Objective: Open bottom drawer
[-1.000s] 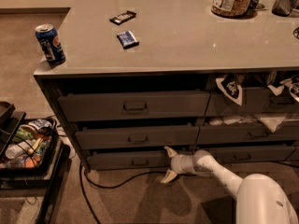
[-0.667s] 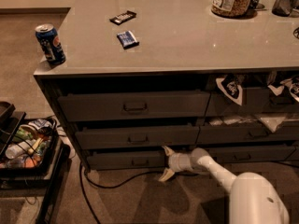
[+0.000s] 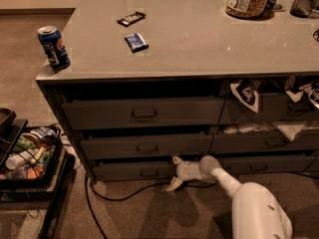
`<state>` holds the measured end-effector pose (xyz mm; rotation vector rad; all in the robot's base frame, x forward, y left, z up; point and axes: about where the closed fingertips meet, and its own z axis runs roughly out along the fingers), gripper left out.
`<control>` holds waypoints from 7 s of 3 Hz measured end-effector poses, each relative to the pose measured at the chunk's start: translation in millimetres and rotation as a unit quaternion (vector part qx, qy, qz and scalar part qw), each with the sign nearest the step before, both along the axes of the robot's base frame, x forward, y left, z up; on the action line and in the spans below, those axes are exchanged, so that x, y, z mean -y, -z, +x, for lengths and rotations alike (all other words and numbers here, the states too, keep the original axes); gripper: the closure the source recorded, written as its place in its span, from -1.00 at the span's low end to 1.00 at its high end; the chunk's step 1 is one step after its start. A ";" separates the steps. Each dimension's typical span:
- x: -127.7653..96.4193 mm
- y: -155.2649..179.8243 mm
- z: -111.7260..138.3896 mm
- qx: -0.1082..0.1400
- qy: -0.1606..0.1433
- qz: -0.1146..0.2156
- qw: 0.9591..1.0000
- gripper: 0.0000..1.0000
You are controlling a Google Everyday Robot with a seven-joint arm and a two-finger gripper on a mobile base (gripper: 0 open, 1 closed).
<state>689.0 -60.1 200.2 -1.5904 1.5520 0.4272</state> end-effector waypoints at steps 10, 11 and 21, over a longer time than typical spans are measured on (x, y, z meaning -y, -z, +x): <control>18.2 34.7 31.6 0.019 0.048 -0.113 0.992 -1.00; 18.1 34.8 31.6 0.019 0.048 -0.113 0.992 -1.00; 15.8 25.7 9.9 0.006 0.038 -0.098 0.994 1.00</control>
Offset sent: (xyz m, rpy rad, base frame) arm 0.0072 -0.0228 -0.0267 -0.1242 0.0149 -0.2054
